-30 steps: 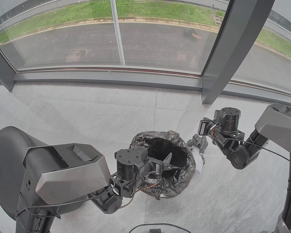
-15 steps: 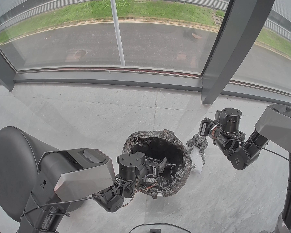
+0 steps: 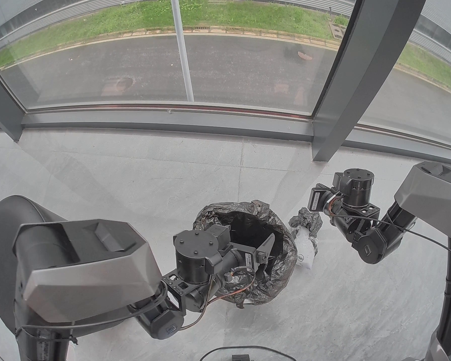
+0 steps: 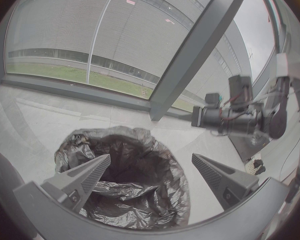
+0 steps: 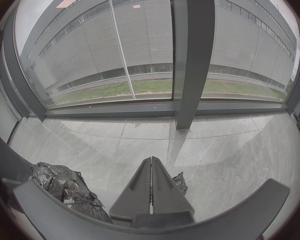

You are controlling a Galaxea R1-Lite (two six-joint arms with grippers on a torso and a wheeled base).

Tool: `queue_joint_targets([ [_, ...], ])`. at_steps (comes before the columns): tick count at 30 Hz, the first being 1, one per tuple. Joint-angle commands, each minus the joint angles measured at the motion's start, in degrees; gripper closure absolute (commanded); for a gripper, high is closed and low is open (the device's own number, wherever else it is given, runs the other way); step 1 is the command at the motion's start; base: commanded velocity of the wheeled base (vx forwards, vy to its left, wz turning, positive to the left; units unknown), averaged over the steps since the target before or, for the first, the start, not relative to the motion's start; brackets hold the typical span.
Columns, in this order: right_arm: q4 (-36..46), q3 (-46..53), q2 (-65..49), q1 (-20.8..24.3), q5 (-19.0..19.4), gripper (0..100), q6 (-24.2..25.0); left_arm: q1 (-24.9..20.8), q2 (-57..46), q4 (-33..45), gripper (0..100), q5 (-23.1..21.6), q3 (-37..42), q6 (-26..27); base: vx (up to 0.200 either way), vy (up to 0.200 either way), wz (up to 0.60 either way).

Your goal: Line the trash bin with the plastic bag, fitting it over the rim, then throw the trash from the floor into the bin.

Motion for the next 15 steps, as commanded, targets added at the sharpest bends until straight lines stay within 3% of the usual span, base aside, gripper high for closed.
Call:
queue_joint_targets([
  [1, 0.1, 0.3, 1.2, 0.0, -0.1, 100, 0.0, -0.2, -10.4, -0.2, 0, 0.0, 6.0, -2.9, 0.0, 0.0, 0.0],
  [2, 0.1, 0.3, 1.2, 0.0, -0.1, 100, 0.0, -0.2, -10.4, -0.2, 0, 0.0, 6.0, -2.9, 0.0, 0.0, 0.0],
  [7, 0.9, 0.3, 4.0, -1.5, -0.4, 100, 0.2, 10.9, -19.4, -3.1, 0, -1.3, 13.1, -9.4, 0.0, 0.0, 0.0],
  [8, 0.9, 0.3, 4.0, -1.5, -0.4, 100, 0.2, 10.9, -19.4, -3.1, 0, -1.3, 13.1, -9.4, 0.0, 0.0, 0.0],
  [10, 2.2, 0.1, 5.6, -3.0, -0.5, 100, 0.7, 16.7, -21.4, -4.8, 0, -4.5, 15.9, -10.5, 0.0, 0.0, 0.0],
  [15, 16.2, -6.6, 5.9, -4.6, -0.4, 100, 8.2, 20.0, -20.7, -7.8, 0, -6.1, 17.9, -12.5, 0.0, 0.0, 0.0],
])
